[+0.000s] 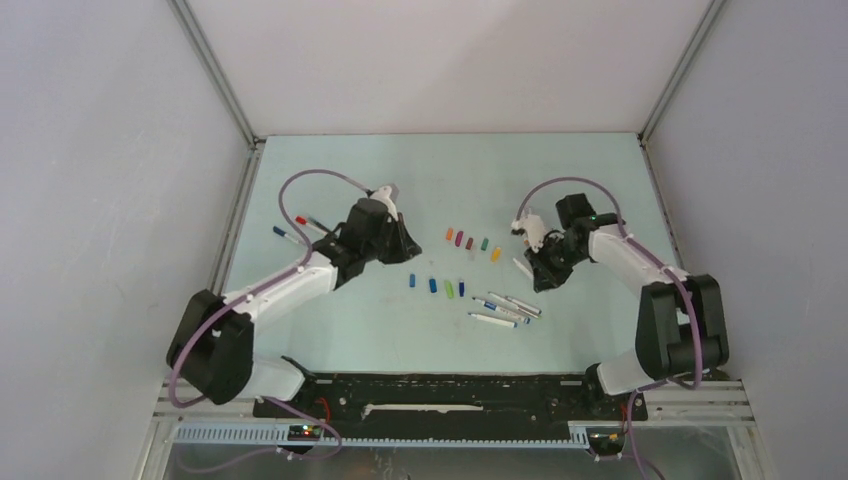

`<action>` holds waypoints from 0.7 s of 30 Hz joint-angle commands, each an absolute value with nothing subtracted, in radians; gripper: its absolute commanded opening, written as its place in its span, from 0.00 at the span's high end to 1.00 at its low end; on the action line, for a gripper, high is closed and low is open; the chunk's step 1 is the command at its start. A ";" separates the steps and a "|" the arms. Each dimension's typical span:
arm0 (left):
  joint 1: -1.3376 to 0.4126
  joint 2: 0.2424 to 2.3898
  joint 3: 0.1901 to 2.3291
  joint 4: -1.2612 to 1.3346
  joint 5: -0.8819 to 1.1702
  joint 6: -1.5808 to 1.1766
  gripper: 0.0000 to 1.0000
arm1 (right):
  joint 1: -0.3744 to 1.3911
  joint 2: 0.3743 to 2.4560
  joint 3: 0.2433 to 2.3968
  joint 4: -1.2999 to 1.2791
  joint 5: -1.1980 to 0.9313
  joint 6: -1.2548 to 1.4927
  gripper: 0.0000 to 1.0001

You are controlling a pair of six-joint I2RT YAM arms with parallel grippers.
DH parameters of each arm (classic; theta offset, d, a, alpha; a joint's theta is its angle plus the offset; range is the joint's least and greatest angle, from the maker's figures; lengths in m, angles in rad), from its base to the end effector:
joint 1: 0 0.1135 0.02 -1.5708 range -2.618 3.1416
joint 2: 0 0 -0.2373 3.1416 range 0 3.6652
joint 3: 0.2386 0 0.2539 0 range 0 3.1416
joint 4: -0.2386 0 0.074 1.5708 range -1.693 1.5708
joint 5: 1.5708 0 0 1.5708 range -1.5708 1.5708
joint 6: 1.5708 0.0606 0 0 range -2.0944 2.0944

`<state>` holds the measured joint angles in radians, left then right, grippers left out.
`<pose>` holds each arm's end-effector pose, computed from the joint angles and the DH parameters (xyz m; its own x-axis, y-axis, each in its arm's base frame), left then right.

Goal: Open the pen caps
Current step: Place the pen cap at the center of the board.

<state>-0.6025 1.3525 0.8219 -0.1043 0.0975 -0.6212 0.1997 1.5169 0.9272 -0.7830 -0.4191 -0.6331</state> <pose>0.2602 -0.1862 0.1924 -0.7632 -0.1781 -0.6211 0.2268 0.8263 -0.5155 0.2608 0.0779 0.1363 -0.6211 -0.6771 -0.3947 -0.7779 0.5939 0.2052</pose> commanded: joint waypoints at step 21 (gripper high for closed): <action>-0.249 2.055 1.660 -0.567 0.176 -0.552 0.97 | 0.387 2.165 1.829 -0.577 -0.392 0.295 0.87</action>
